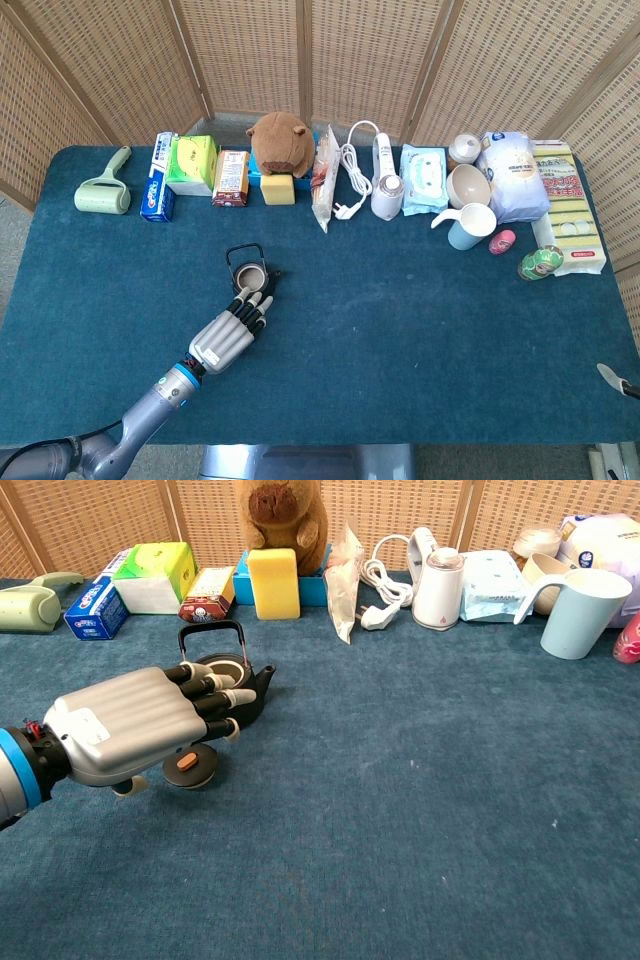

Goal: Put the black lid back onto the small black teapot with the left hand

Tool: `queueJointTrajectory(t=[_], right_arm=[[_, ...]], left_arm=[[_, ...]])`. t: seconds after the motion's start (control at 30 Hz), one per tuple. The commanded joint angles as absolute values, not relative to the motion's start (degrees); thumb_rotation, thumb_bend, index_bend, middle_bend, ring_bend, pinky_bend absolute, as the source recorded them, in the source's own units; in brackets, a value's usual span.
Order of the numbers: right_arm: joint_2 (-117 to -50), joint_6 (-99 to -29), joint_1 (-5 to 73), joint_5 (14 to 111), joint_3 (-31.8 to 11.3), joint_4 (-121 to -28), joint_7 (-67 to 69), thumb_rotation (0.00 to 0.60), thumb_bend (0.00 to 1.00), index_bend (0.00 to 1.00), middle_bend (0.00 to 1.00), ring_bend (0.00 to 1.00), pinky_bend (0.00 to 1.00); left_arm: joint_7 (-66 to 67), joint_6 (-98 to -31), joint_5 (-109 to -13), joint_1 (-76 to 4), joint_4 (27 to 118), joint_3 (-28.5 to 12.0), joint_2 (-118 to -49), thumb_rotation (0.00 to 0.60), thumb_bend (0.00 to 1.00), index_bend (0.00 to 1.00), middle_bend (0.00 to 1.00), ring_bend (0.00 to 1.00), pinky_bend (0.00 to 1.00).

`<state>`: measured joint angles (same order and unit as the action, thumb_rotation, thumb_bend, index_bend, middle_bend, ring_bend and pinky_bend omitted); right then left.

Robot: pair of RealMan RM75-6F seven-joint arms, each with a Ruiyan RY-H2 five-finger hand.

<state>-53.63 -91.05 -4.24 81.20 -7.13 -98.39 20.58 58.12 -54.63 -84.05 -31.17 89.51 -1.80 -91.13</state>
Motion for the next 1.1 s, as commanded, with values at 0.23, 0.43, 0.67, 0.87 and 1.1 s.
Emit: queueJointTrajectory(t=[0.23,0.43,0.67,0.87,1.1], right_arm=[[-53.1,-90.4,-4.2,81.4,-6.9,-98.4,21.9,0.600,0.07,0.00,0.00,0.00,0.00],[-52.9,-90.4,-4.3,81.7,-6.8,-98.4,22.6,0.600,0.07,0.00,0.00,0.00,0.00],[-52.5,-89.8,-4.1,82.8,-6.2,-98.5,24.1,0.600,0.07,0.00,0.00,0.00,0.00],[-52.4,-89.8,-4.1,82.8,-6.2,-98.4,24.3,0.600,0.07,0.00,0.00,0.00,0.00],[-52.4,-89.8,-4.0,83.0,-6.1,-98.4,24.2,0.600,0.07,0.00,0.00,0.00,0.00]], left_arm=[[60.2,-54.6,-81.7,-31.8,88.5,-1.6,-92.9,0.600,0.06,0.23,0.00,0.00,0.08],[60.8,-55.1,-81.0,-32.0,87.9,-1.2,-93.4,0.600,0.07,0.25,0.00,0.00,0.08],[60.8,-55.3,-80.3,-32.6,87.3,-1.1,-94.0,0.600,0.08,0.32,0.00,0.00,0.08],[61.0,-55.7,-80.0,-32.9,87.0,-0.7,-94.4,0.600,0.12,0.36,0.00,0.00,0.08],[61.3,-56.4,-79.7,-33.2,87.3,-0.5,-94.5,0.600,0.16,0.38,0.00,0.00,0.08]])
